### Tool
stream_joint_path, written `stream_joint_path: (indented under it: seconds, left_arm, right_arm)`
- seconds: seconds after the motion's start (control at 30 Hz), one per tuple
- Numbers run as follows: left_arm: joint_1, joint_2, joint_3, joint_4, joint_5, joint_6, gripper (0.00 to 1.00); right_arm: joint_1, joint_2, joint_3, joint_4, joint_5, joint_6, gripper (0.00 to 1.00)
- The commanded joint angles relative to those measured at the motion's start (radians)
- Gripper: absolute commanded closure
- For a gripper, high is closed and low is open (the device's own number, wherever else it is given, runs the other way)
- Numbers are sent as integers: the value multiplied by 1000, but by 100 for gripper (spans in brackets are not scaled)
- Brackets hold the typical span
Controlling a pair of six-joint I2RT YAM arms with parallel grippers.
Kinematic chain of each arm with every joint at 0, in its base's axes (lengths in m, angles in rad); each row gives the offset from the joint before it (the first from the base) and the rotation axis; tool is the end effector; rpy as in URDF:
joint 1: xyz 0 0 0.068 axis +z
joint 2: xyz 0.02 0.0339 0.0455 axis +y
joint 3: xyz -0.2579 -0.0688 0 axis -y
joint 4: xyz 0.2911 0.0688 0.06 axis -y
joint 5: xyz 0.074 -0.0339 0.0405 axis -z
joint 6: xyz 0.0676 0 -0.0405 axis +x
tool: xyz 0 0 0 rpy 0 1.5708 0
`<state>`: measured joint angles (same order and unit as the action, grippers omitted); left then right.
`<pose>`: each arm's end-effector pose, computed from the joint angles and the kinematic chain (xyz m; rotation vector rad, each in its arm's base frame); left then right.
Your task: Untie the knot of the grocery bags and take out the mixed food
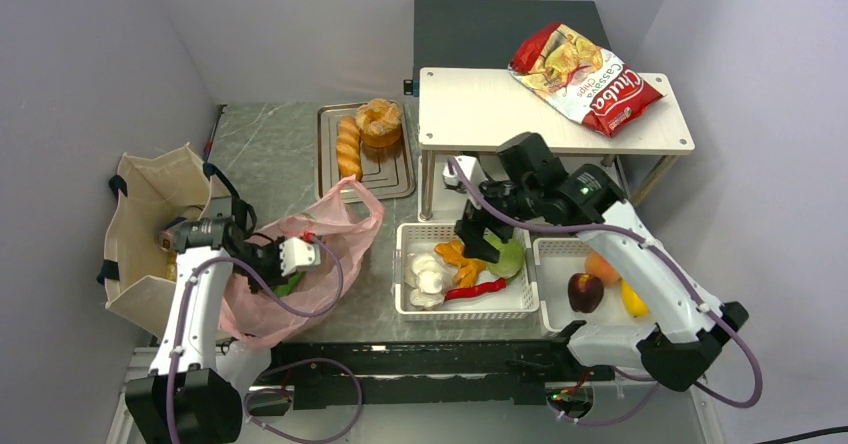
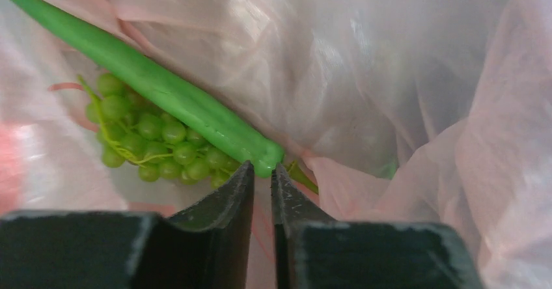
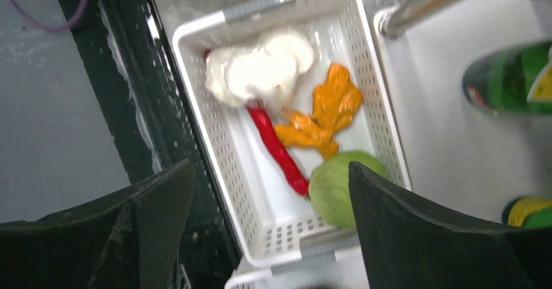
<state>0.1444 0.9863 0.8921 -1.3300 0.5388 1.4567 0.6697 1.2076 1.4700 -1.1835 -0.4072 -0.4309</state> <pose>0.1954 -0.0066 0.2303 1.6477 2.0525 -0.3672 0.2000 0.1925 0.3797 -1.4434 2.0230 0.6076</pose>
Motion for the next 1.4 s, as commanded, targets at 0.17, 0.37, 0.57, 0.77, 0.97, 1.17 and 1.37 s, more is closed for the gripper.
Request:
stream_joint_path:
  seconds: [0.17, 0.37, 0.57, 0.77, 0.97, 1.17, 1.37]
  left_arm:
    - [4, -173, -207, 102, -3, 198, 39]
    - [4, -381, -323, 76, 61, 293, 26]
    - [4, -472, -367, 154, 31, 213, 24]
    - [5, -378, -316, 298, 4, -76, 19]
    - [37, -177, -260, 342, 1, -134, 32]
    - [38, -46, -271, 511, -25, -182, 28]
    - [-3, 92, -317, 684, -136, -225, 19]
  right_arm:
    - [140, 182, 81, 531, -64, 128, 18]
    - [230, 394, 208, 729, -71, 168, 6]
    - [325, 589, 299, 772, -37, 110, 0]
    - [364, 709, 332, 745, -44, 87, 3]
    - [358, 756, 370, 775, 58, 107, 78]
    - [340, 787, 479, 782, 112, 176, 100]
    - [336, 799, 494, 759, 84, 197, 100]
